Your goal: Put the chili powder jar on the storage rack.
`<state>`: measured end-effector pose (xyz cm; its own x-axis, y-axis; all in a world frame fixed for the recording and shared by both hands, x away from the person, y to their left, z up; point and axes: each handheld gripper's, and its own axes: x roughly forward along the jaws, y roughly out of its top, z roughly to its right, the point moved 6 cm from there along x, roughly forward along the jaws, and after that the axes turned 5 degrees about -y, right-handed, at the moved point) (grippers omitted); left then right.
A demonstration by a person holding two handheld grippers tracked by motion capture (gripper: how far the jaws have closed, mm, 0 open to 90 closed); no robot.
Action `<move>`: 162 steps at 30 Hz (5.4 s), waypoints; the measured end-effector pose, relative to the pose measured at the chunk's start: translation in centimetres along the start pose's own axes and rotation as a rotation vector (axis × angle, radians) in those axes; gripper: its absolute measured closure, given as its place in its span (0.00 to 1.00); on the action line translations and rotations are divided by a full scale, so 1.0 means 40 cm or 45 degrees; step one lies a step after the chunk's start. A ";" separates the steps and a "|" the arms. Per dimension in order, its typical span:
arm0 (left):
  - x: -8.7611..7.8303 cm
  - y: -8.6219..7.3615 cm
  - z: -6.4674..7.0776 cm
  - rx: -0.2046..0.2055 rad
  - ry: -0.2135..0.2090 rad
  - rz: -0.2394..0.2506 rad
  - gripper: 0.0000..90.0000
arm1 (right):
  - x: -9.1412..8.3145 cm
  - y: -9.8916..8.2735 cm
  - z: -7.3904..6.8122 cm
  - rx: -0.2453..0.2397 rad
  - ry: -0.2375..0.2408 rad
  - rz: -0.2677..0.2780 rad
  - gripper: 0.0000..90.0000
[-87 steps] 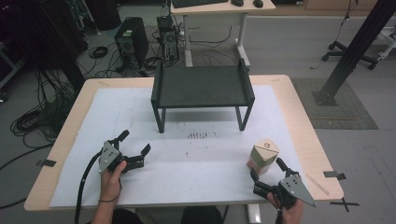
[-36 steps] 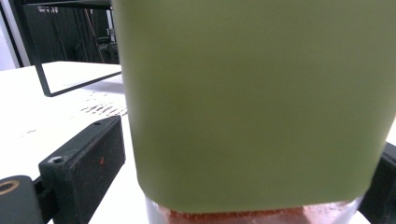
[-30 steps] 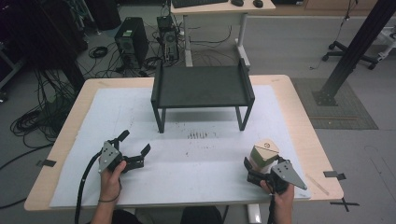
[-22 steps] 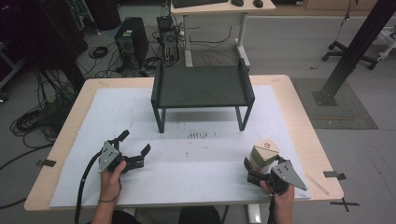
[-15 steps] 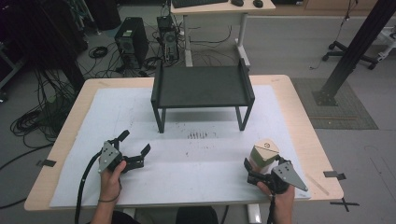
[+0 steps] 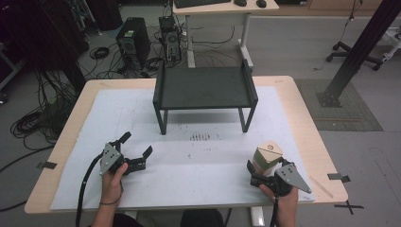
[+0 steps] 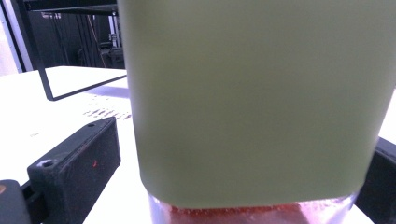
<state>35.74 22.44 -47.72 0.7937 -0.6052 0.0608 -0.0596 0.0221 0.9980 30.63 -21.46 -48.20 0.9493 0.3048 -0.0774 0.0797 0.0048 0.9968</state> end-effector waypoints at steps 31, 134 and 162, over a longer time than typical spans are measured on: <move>0.000 0.000 -0.001 -0.004 0.001 -0.001 0.00 | -0.001 0.000 0.003 0.023 0.006 0.005 0.02; 0.000 0.000 0.000 0.001 -0.001 0.001 0.00 | -0.014 -0.007 0.021 0.008 0.059 -0.092 0.33; -0.001 0.000 0.001 0.025 0.037 -0.007 0.00 | -0.015 -0.008 0.020 0.003 0.056 -0.086 0.33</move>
<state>35.68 22.43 -47.73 0.8113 -0.5820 0.0559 -0.0667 0.0029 0.9978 30.28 -22.40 -48.51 0.9274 0.3454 -0.1438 0.1443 0.0244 0.9892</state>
